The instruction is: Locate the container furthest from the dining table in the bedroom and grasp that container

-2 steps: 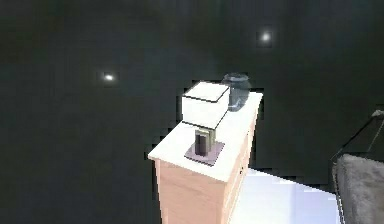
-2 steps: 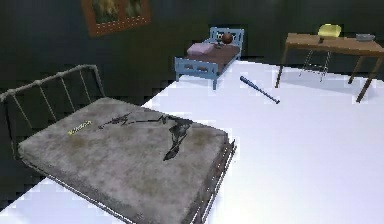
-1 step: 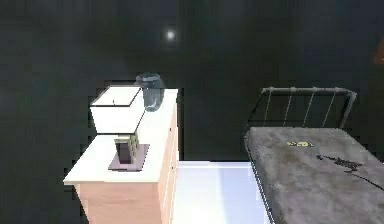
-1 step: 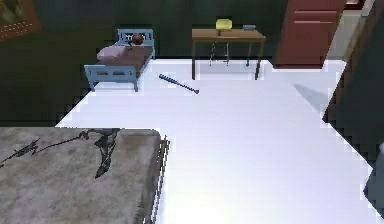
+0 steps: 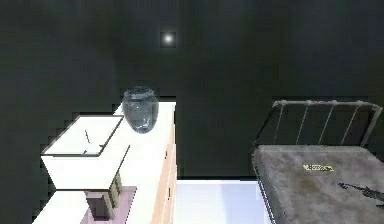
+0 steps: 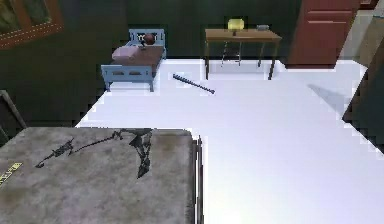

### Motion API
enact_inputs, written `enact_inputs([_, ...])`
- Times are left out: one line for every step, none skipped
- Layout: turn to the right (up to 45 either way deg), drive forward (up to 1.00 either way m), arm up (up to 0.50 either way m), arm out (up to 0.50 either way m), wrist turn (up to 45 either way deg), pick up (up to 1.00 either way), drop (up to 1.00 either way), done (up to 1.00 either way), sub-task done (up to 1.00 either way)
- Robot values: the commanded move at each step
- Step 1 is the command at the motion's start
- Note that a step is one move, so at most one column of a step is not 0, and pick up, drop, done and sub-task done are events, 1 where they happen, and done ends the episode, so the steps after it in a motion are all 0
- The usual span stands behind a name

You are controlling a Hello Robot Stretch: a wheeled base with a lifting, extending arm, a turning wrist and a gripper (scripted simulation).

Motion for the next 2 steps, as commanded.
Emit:
enact_inputs([-45.0,0.00,0.00,0.00,0.0,0.00,0.00,0.00,0.00])
enact_inputs([-45.0,0.00,0.00,0.00,0.0,0.00,0.00,0.00,0.00])
